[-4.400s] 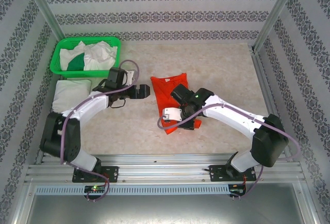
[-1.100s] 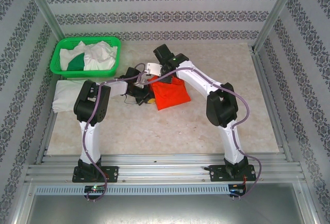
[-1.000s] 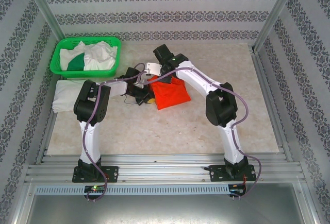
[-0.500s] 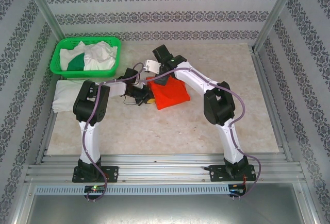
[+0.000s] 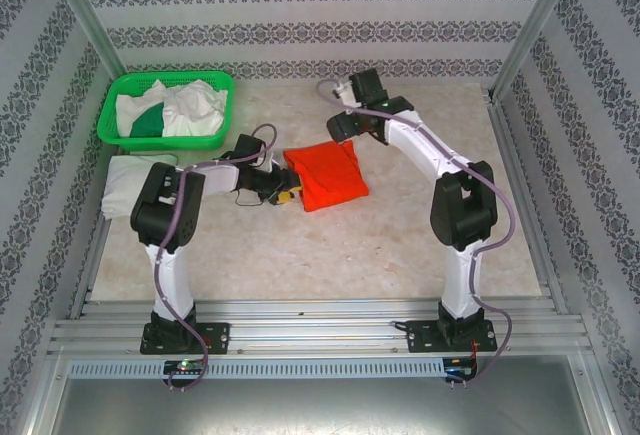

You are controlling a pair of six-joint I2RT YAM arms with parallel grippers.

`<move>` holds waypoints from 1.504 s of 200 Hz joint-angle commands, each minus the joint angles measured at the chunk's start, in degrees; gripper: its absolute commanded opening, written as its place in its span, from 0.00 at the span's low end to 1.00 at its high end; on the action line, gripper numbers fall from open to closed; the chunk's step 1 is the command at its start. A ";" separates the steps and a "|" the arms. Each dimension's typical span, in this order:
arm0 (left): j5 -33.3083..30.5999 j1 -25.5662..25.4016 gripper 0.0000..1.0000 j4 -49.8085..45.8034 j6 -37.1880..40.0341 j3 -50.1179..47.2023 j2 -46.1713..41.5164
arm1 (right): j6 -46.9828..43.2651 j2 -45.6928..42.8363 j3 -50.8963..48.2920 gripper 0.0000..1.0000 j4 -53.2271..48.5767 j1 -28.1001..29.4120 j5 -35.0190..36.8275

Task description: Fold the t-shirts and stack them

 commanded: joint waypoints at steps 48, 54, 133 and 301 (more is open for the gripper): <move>-17.59 3.62 0.74 -2.54 -1.98 -10.72 -12.17 | 22.77 7.01 -0.70 0.55 -3.50 -5.73 -21.49; -17.91 3.50 0.82 -1.79 -2.24 -10.58 -12.85 | 22.91 8.12 0.07 0.54 -4.11 -5.81 -22.46; -19.54 -0.91 0.74 0.89 -6.57 5.35 -3.18 | 24.37 15.26 1.79 0.34 -2.82 -5.49 -30.07; -17.64 -2.66 0.13 -4.09 -2.17 16.52 2.06 | 23.00 -1.36 -16.45 0.00 10.21 -5.20 -18.77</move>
